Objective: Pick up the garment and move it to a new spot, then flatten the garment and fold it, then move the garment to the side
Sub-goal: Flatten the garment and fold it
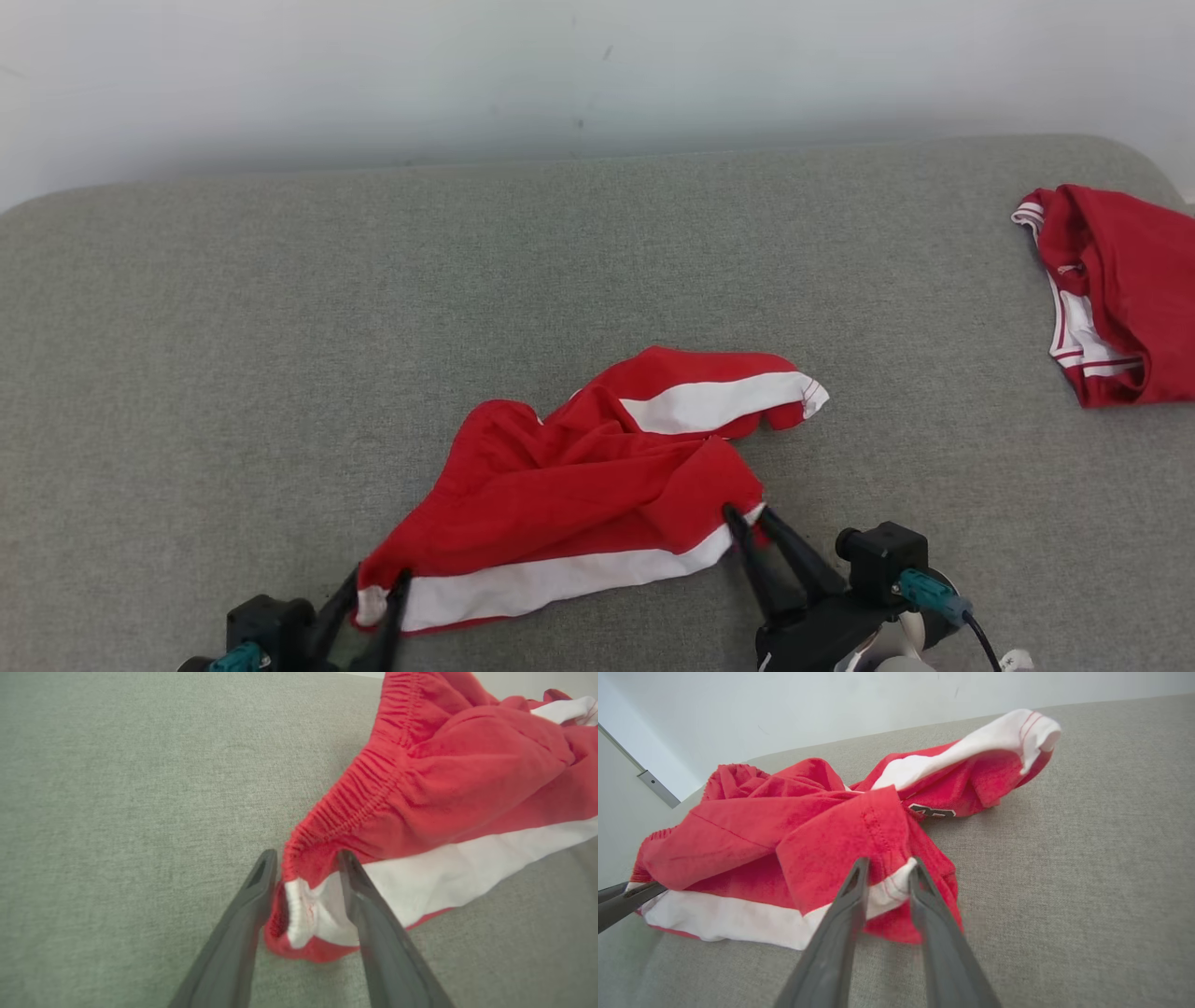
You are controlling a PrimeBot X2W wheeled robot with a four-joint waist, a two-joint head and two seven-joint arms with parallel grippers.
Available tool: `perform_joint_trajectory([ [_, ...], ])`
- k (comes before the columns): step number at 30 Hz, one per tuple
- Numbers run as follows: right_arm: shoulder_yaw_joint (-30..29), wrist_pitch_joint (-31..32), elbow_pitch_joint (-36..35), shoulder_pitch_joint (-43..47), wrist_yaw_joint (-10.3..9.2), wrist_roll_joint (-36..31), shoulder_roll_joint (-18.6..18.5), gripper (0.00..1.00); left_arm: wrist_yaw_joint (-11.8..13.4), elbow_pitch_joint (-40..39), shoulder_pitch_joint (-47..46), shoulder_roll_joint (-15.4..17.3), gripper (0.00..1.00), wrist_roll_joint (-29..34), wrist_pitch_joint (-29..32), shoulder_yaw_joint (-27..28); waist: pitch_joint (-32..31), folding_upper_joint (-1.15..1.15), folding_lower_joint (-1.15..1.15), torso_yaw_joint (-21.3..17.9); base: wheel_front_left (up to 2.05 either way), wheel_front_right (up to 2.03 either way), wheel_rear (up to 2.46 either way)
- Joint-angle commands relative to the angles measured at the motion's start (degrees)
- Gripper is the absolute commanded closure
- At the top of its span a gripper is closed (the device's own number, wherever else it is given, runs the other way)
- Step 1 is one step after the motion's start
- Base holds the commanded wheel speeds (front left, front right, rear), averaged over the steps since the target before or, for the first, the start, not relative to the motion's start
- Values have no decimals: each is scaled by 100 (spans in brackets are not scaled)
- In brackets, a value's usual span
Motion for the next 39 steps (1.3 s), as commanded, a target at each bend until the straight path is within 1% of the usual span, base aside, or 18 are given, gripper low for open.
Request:
perform_joint_trajectory([
  [1, 15, -23, 1, -57, -18, 27, 23, 100, 9, 22, -84, 32, 100, -60, -8, -71, -8, -1, -1, 6, 0, 0, 0],
  [5, 20, -23, -135, -27, -17, 5, -7, 100, 9, -133, 5, 41, 100, -193, -8, -177, -62, -1, -1, -14, 0, 0, 0],
  [12, -99, -23, -718, 177, -18, 50, -259, 100, 8, -962, 179, 134, 100, -658, -8, -287, -189, -1, -1, -53, 0, 0, 0],
  [17, -216, -23, -1146, -65, -18, 186, -475, 100, 8, -1494, -214, 323, 100, -1144, 0, -435, -231, -1, -1, -138, 0, 0, 0],
  [19, -245, -23, -1276, -249, -18, 349, -546, 100, 8, -1663, -494, 401, 100, -1437, 110, -483, -212, -1, -1, -182, 0, 0, 0],
  [23, -269, 3, -1413, -917, -17, 670, -775, 100, 8, -1970, -1341, 603, 100, -2016, 603, -607, 10, -1, -1, -286, 0, 0, 0],
  [27, -375, 225, -1435, -1852, -17, 939, -1033, 100, 8, -1973, -2558, 606, 100, -2597, 1241, -549, 459, -1, -1, -301, 0, 0, 0],
  [30, -549, 497, -1412, -2761, -17, 1143, -1179, 100, 15, -1682, -3616, 454, 100, -3078, 1741, -330, 973, -1, -1, -321, 0, 0, 0],
  [32, -732, 736, -1328, -3394, -18, 1312, -1230, 100, 72, -1426, -4399, 286, 100, -3337, 2087, -199, 1340, -1, -1, -307, 0, 0, 0],
  [33, -732, 736, -1328, -3394, -18, 1312, -1230, 100, 72, -1426, -4399, 286, 100, -3337, 2087, -199, 1340, -1, -1, -307, 0, 0, 0],
  [36, -1066, 1121, -1060, -4454, -17, 1579, -1168, 100, 262, -861, -5573, 58, 100, -3595, 2419, 28, 1832, -1, -1, -289, 0, 0, 0],
  [39, -1338, 1456, -582, -5579, -17, 1642, -1089, 100, 318, -276, -6755, -80, 100, -3486, 2477, 80, 2254, -1, -1, -289, 0, 0, 0],
])
